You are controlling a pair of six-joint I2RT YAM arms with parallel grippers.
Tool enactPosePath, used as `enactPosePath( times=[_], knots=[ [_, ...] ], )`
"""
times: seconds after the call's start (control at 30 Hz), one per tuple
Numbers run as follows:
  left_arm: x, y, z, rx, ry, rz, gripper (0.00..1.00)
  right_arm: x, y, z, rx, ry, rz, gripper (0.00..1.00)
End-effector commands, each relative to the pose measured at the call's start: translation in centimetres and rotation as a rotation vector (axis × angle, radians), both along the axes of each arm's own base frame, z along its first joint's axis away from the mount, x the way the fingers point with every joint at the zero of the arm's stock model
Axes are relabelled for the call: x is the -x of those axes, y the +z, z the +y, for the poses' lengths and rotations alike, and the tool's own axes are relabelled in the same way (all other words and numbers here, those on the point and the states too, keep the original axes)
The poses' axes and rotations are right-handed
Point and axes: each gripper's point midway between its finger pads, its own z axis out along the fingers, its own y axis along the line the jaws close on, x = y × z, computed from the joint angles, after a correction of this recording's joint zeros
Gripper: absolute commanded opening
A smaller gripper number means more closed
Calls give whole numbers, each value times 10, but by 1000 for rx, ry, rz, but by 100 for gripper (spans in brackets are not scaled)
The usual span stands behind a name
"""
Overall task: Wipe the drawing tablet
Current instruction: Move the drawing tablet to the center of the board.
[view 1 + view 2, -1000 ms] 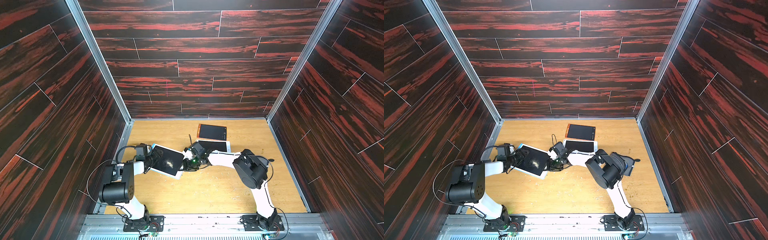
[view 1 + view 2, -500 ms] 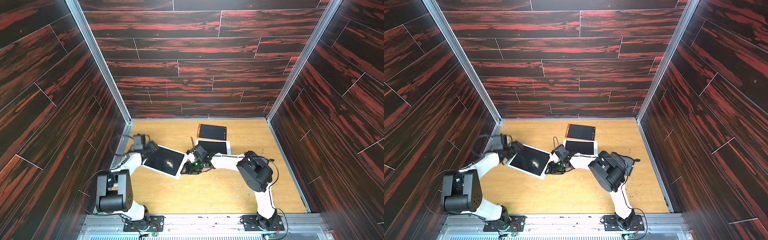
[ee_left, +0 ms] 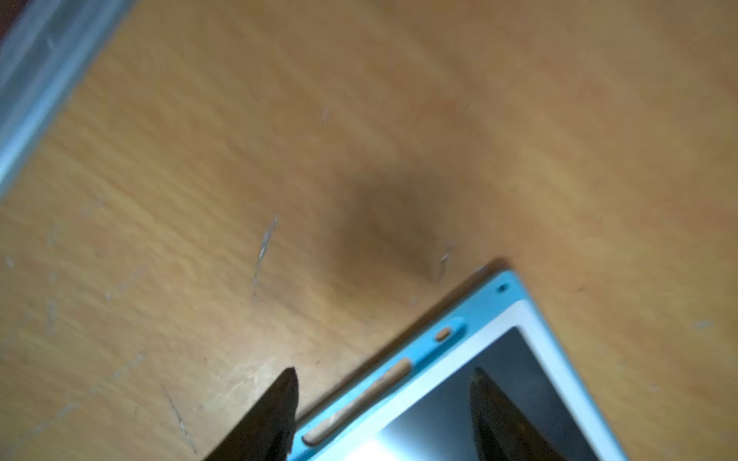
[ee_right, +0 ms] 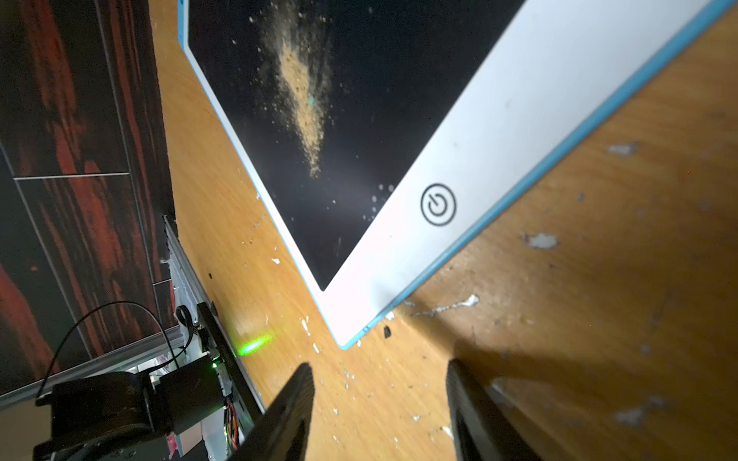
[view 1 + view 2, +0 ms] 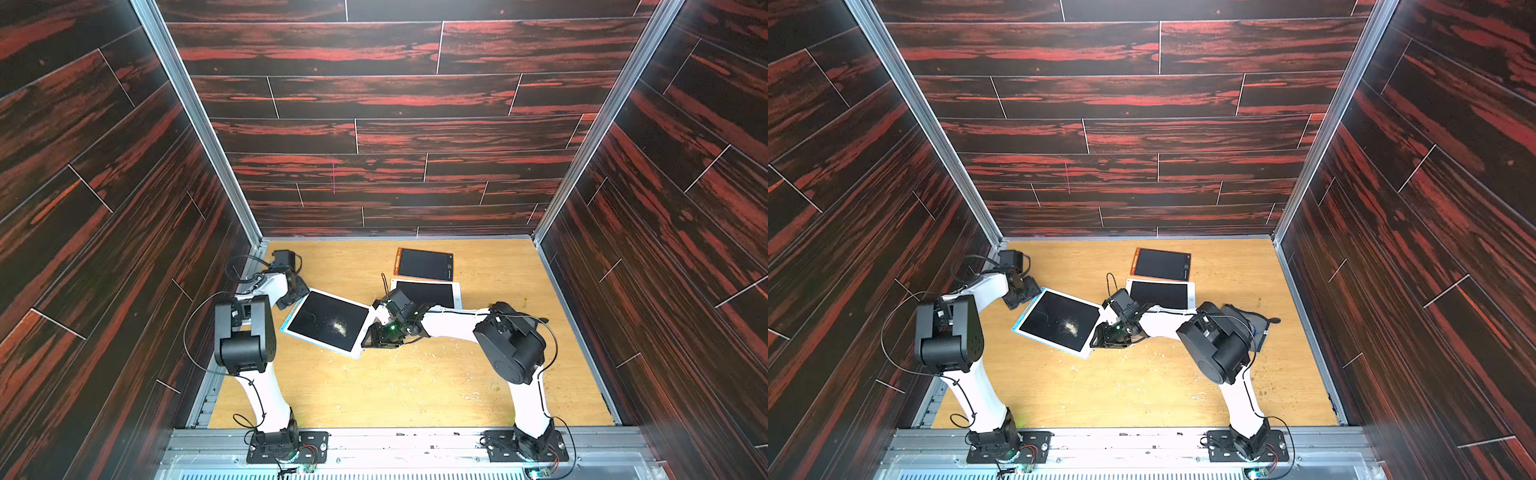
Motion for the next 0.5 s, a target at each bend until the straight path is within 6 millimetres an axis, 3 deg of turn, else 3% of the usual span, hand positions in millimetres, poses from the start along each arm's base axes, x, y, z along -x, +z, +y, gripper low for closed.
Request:
enactPosePath(
  times=[0.0, 0.3, 0.47],
  knots=[
    [11, -8, 0, 22, 41, 18, 69, 4, -14, -7, 26, -9, 20, 56],
    [29, -33, -25, 146, 47, 20, 69, 1, -16, -12, -3, -31, 48, 56],
    [43, -42, -52, 228, 19, -2, 69, -4, -18, -36, -11, -97, 64, 56]
  ],
)
